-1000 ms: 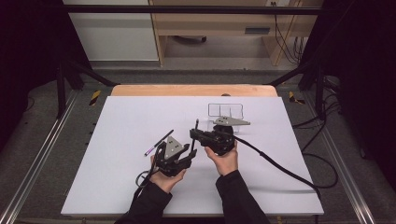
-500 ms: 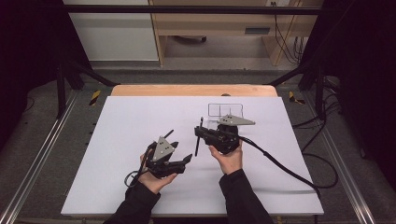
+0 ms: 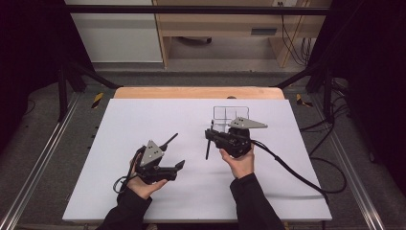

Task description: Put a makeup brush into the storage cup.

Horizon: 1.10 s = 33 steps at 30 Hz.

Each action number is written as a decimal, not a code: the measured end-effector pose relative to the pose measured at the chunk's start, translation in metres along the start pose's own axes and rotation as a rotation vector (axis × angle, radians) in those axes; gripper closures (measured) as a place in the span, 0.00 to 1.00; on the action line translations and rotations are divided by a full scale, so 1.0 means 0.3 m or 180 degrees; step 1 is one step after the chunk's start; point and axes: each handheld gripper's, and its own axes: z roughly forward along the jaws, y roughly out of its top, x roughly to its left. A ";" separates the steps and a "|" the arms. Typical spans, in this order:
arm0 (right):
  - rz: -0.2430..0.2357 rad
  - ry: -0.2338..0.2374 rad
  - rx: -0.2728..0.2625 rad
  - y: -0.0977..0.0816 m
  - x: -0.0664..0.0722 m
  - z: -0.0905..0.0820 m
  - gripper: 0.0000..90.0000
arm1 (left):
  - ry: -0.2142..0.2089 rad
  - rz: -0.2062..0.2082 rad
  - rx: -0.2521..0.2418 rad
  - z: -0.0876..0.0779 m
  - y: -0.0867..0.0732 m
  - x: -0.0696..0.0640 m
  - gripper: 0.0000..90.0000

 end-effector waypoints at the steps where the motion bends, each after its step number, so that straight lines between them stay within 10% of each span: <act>1: -0.0019 -0.0014 0.0003 0.004 -0.002 -0.006 0.93 | 0.0005 0.0009 0.0017 -0.002 -0.002 0.004 0.18; 33: -0.0063 -0.0413 -0.0133 0.106 -0.107 -0.063 0.93 | 0.0238 -0.0026 0.0174 -0.099 -0.041 0.180 0.15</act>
